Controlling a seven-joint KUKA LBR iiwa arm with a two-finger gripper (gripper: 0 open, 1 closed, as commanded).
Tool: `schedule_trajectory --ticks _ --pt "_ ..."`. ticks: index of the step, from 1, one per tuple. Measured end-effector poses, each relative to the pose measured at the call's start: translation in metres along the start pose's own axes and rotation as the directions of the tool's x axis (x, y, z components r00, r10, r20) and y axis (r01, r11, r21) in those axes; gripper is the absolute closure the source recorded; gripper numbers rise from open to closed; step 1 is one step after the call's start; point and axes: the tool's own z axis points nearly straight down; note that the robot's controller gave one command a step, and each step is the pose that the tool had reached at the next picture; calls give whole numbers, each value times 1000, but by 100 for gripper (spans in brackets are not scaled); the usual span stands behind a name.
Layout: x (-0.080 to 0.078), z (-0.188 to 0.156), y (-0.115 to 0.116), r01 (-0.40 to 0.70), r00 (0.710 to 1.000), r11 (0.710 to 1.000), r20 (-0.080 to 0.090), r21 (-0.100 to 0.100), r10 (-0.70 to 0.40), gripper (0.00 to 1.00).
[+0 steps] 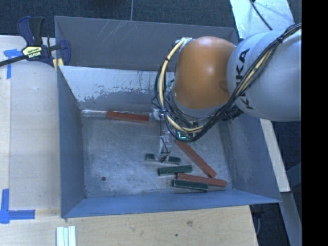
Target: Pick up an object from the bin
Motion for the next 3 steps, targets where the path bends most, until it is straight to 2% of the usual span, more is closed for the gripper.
schedule_trajectory --ticks 1,2,3 --pt "32 114 -34 281 960 960 0 1 -281 0" --pt "30 111 -32 280 960 960 8 1 -280 100" --pt "40 -33 -28 333 943 943 16 4 -334 100"
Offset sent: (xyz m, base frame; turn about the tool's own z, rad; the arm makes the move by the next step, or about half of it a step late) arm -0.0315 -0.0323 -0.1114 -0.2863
